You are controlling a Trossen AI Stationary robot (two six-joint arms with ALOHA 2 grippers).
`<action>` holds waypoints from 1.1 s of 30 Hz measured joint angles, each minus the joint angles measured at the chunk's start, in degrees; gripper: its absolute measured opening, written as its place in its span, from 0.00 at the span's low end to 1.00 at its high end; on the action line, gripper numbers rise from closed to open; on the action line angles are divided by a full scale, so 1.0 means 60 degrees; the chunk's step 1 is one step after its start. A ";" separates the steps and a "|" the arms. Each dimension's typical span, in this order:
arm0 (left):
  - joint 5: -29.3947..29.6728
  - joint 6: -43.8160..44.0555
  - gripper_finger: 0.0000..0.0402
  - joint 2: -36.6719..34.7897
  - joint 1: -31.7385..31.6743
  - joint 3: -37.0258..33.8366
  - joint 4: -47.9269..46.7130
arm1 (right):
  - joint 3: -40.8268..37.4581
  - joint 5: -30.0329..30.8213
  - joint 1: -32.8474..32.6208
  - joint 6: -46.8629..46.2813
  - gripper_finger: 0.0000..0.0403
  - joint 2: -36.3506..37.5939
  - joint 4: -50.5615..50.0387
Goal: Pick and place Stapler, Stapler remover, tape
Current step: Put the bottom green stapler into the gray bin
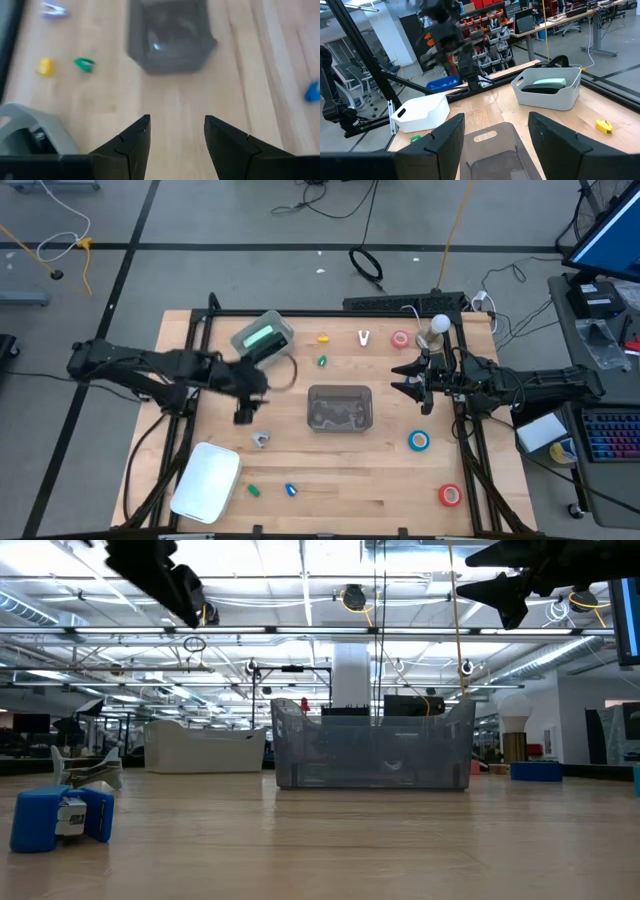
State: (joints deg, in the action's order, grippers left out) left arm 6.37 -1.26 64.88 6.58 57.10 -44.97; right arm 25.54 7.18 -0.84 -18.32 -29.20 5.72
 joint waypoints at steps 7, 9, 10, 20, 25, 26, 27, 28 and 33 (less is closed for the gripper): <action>0.0339 0.0314 0.46 0.1012 0.1278 -0.0004 -0.0100 | 0.0000 0.0000 -0.0003 -0.0009 0.53 0.0002 0.0000; 0.0339 0.0570 0.46 0.1348 0.1530 -0.0004 -0.0062 | 0.0004 0.0000 -0.0004 -0.0009 0.53 -0.0002 0.0000; 0.0339 0.0678 0.46 0.1513 0.1654 -0.0004 -0.0062 | 0.0004 0.0000 -0.0003 -0.0009 0.53 0.0002 0.0000; 0.0179 0.0801 0.46 0.2800 0.2900 -0.0004 0.0892 | 0.0003 0.0000 -0.0004 -0.0009 0.53 0.0002 -0.0021; 0.0132 0.0765 0.46 0.3151 0.3508 -0.0003 0.2019 | 0.0000 0.0000 0.0000 -0.0009 0.53 -0.0002 -0.0055; 0.0052 0.0765 0.46 0.3208 0.3615 0.0000 0.2209 | 0.0000 0.0000 -0.0004 -0.0009 0.53 -0.0002 -0.0058; -0.0065 0.0762 0.46 0.3231 0.3734 -0.0004 0.2275 | 0.0001 0.0000 -0.0003 -0.0009 0.53 0.0001 -0.0058; -0.0111 0.0763 0.46 0.3227 0.3842 -0.0007 0.2317 | 0.0000 0.0000 -0.0004 -0.0009 0.53 0.0002 -0.0058; -0.0156 0.0817 0.46 0.3209 0.4340 -0.0004 0.2458 | 0.0000 0.0000 -0.0001 -0.0009 0.53 0.0001 -0.0066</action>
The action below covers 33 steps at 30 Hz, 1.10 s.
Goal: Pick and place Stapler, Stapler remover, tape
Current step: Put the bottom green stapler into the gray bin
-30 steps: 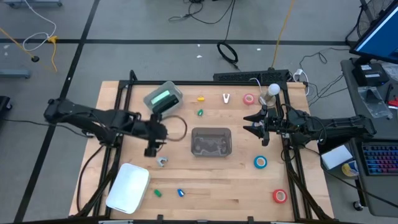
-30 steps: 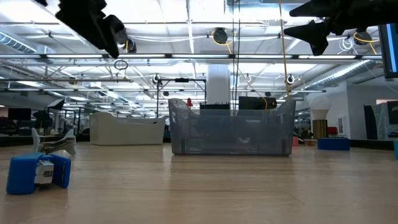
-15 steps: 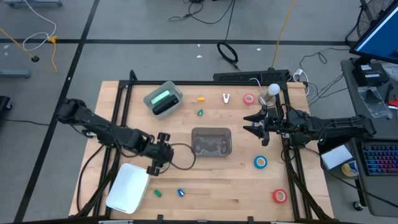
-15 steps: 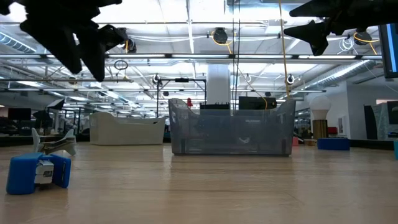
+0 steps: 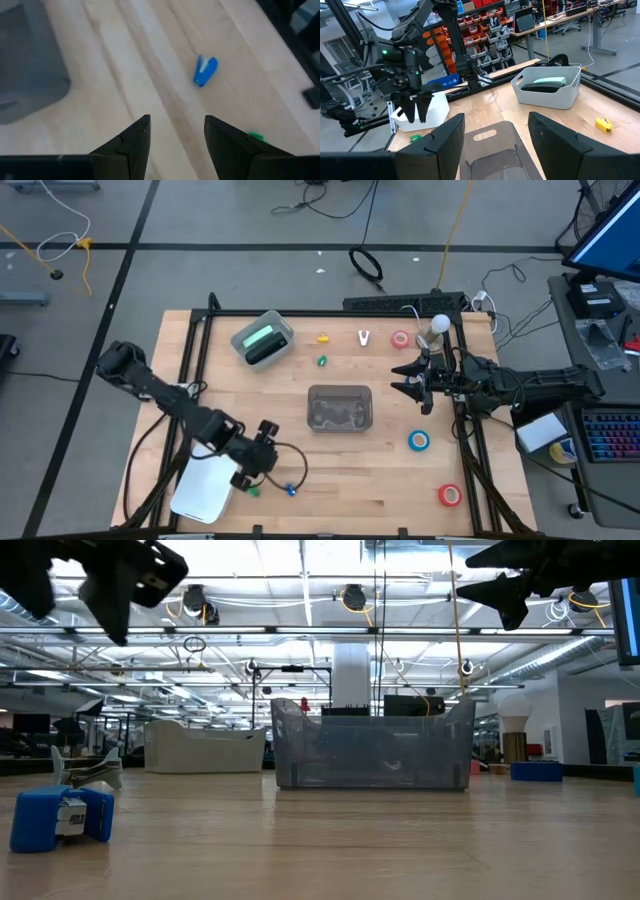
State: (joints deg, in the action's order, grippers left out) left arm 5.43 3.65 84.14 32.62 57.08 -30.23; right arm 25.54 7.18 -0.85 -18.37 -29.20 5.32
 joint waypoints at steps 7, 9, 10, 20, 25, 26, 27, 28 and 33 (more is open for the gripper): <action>-0.0689 0.0172 0.46 0.0144 0.0680 0.0000 0.0111 | 0.0002 -0.0002 -0.0001 0.0000 0.53 -0.0002 0.0000; -0.0671 0.0247 0.46 0.0220 0.0859 -0.0004 0.0060 | 0.0000 -0.0004 -0.0003 0.0000 0.53 0.0001 0.0000; -0.0685 0.0277 0.46 0.0284 0.0927 -0.0004 0.0132 | 0.0003 -0.0004 -0.0001 0.0000 0.53 0.0001 0.0000; -0.1199 0.0346 0.46 0.1370 0.1111 -0.0011 0.0414 | 0.0000 -0.0004 -0.0003 0.0000 0.53 0.0001 0.0000; -0.1597 0.0154 0.46 0.1747 0.1075 0.0000 0.0495 | 0.0000 0.0000 -0.0003 0.0000 0.53 -0.0002 0.0002; -0.1771 0.0011 0.46 0.1813 0.1078 0.0000 0.0495 | 0.0000 -0.0002 -0.0001 0.0000 0.53 -0.0003 0.0000; -0.1935 -0.0079 0.46 0.1860 0.1082 0.0000 0.0481 | 0.0000 0.0000 -0.0002 0.0000 0.53 -0.0003 0.0000; -0.2099 -0.0116 0.46 0.1908 0.1085 0.0000 0.0481 | 0.0000 0.0000 -0.0003 0.0000 0.53 0.0001 0.0003; -0.2540 -0.0341 0.46 0.2047 0.1075 0.0000 0.0438 | 0.0000 0.0000 -0.0003 -0.0003 0.53 0.0000 0.0000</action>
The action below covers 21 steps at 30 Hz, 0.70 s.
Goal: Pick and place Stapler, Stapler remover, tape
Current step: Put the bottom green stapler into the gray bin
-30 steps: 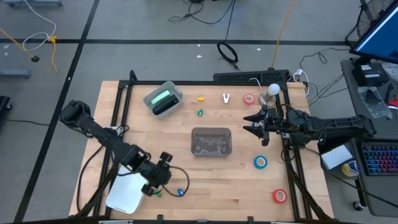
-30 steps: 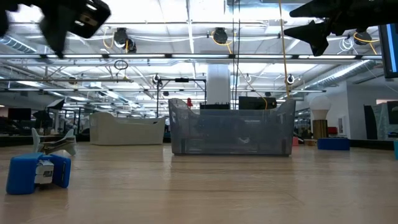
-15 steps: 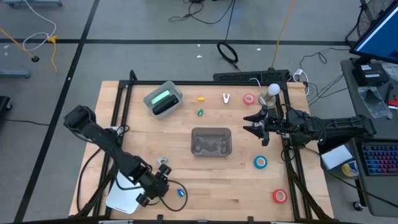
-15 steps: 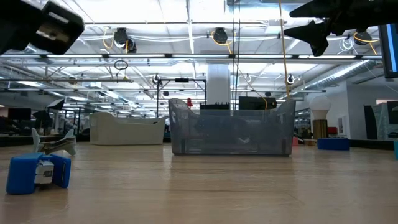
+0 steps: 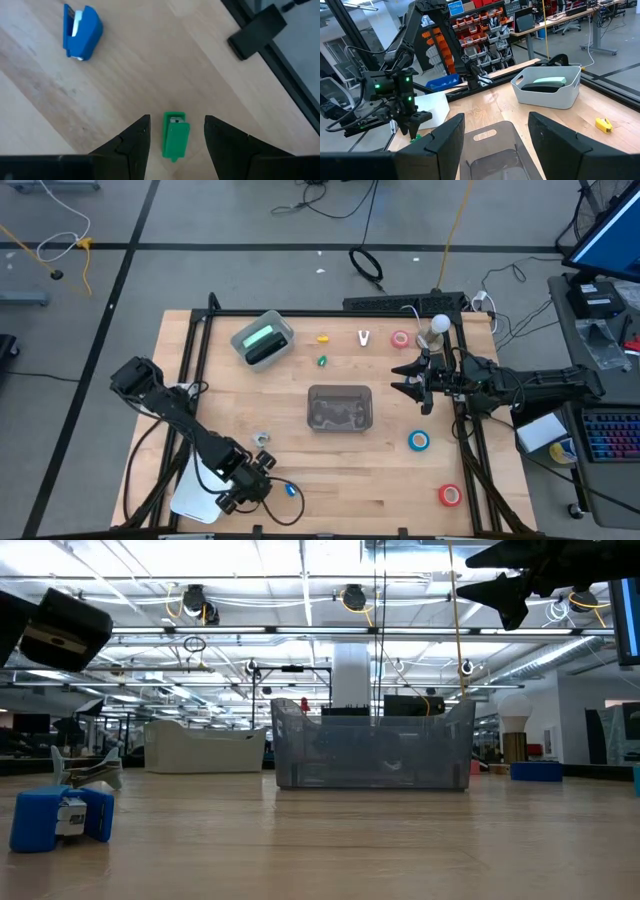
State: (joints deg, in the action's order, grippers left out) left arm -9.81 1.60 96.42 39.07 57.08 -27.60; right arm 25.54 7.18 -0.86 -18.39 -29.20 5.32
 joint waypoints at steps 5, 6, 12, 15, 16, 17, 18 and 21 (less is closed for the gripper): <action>-0.0052 -0.0298 0.46 -0.0002 -0.0086 0.0000 -0.0092 | 0.0000 0.0000 0.0000 -0.0001 0.53 0.0001 0.0000; -0.0050 -0.0314 0.46 -0.0004 -0.0123 0.0000 -0.0153 | 0.0000 -0.0003 0.0004 -0.0001 0.53 0.0001 0.0000; -0.0254 -0.0698 0.46 0.0236 -0.0391 0.0000 -0.0380 | 0.0000 0.0000 0.0003 -0.0001 0.53 0.0001 -0.0001; -0.0550 -0.0722 0.46 0.0443 -0.0529 0.0000 -0.0401 | 0.0000 0.0000 0.0000 -0.0001 0.53 -0.0003 -0.0002; -0.0568 -0.0721 0.46 0.0473 -0.0538 -0.0002 -0.0422 | 0.0000 0.0000 0.0000 -0.0001 0.53 0.0001 -0.0004; -0.0554 -0.0731 0.46 0.0477 -0.0553 -0.0003 -0.0403 | 0.0000 0.0000 0.0001 -0.0001 0.53 0.0001 -0.0001; -0.0546 -0.0751 0.46 0.0477 -0.0585 0.0001 -0.0364 | 0.0000 0.0000 0.0000 -0.0001 0.53 0.0000 -0.0002; -0.0568 -0.0810 0.46 0.0495 -0.0633 0.0004 -0.0380 | 0.0000 0.0000 0.0000 -0.0001 0.53 0.0001 -0.0004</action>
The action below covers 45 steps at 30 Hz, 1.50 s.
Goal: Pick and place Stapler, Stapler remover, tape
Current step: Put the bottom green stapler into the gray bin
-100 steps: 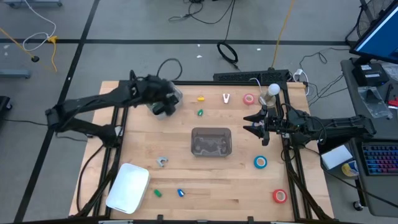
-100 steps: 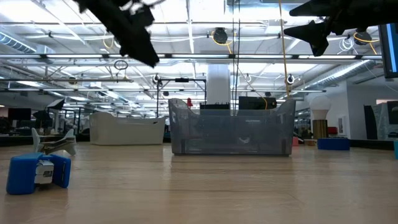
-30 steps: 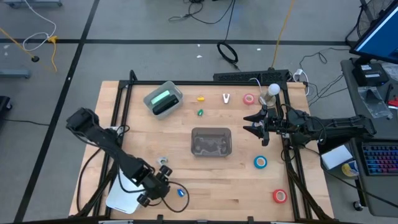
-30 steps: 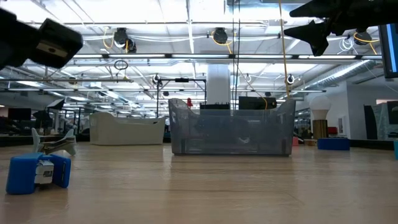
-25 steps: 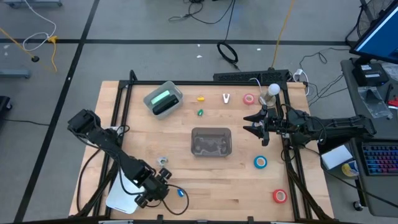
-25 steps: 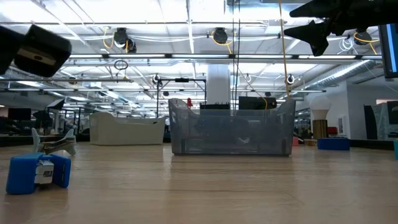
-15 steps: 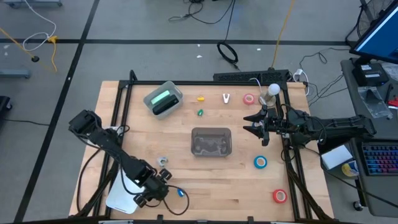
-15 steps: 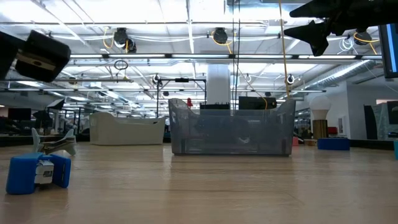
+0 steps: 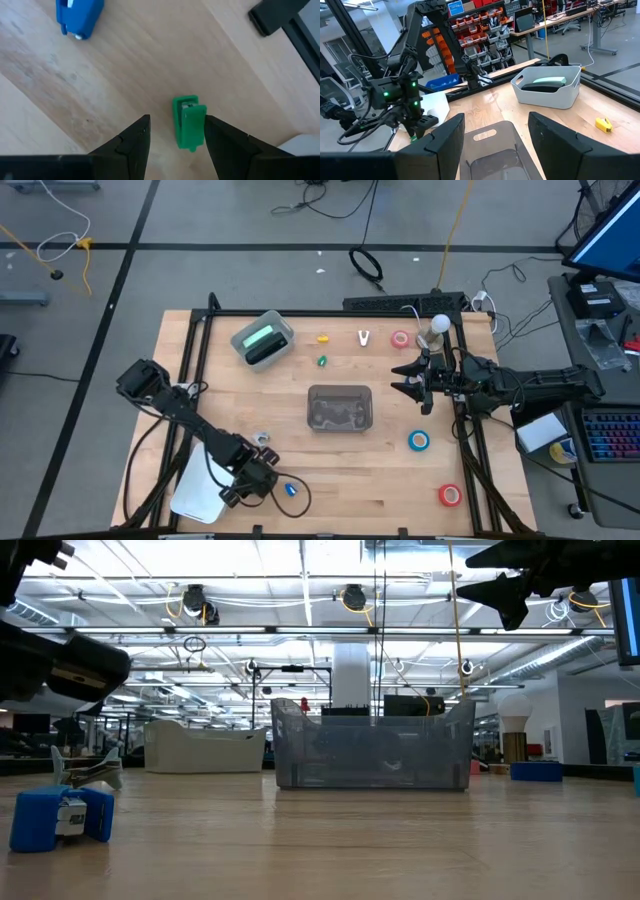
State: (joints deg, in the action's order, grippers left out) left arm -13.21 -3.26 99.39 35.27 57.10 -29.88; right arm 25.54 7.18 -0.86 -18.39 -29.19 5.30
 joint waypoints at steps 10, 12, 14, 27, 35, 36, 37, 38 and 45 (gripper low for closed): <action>-0.0328 0.0132 0.46 0.0000 -0.0001 0.0116 -0.0071 | 0.0000 0.0001 0.0002 0.0000 0.53 -0.0004 0.0000; -0.0257 0.0226 0.46 0.0000 -0.0001 0.0273 -0.0072 | 0.0000 0.0005 0.0000 0.0000 0.53 -0.0004 0.0000; -0.0137 0.0363 0.46 0.0000 -0.0001 0.0390 -0.0073 | 0.0000 0.0015 0.0000 0.0000 0.53 -0.0003 0.0000; -0.0315 0.0745 0.46 0.0378 0.0083 0.0395 -0.0061 | -0.0004 0.0004 0.0001 -0.0004 0.53 -0.0001 0.0000; -0.0291 0.1074 0.46 0.0841 0.0079 0.0430 0.0028 | -0.0007 0.0000 0.0001 -0.0003 0.53 -0.0001 -0.0069; -0.0292 0.1159 0.46 0.0844 0.0079 0.0430 0.0028 | -0.0007 0.0000 0.0000 -0.0004 0.53 0.0000 -0.0069; -0.0289 0.1215 0.46 0.0847 0.0079 0.0430 0.0022 | -0.0007 0.0000 0.0002 0.0000 0.53 -0.0004 -0.0071; -0.0277 0.1247 0.45 0.0851 0.0079 0.0430 0.0015 | -0.0007 0.0000 0.0000 0.0005 0.53 0.0000 -0.0069; -0.0251 0.1350 0.24 0.0870 0.0072 0.0412 -0.0045 | -0.0007 0.0000 0.0001 0.0029 0.53 -0.0004 -0.0156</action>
State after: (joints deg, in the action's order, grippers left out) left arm -14.72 4.84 104.62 35.70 59.57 -30.15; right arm 25.50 7.18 -0.86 -18.22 -29.21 4.37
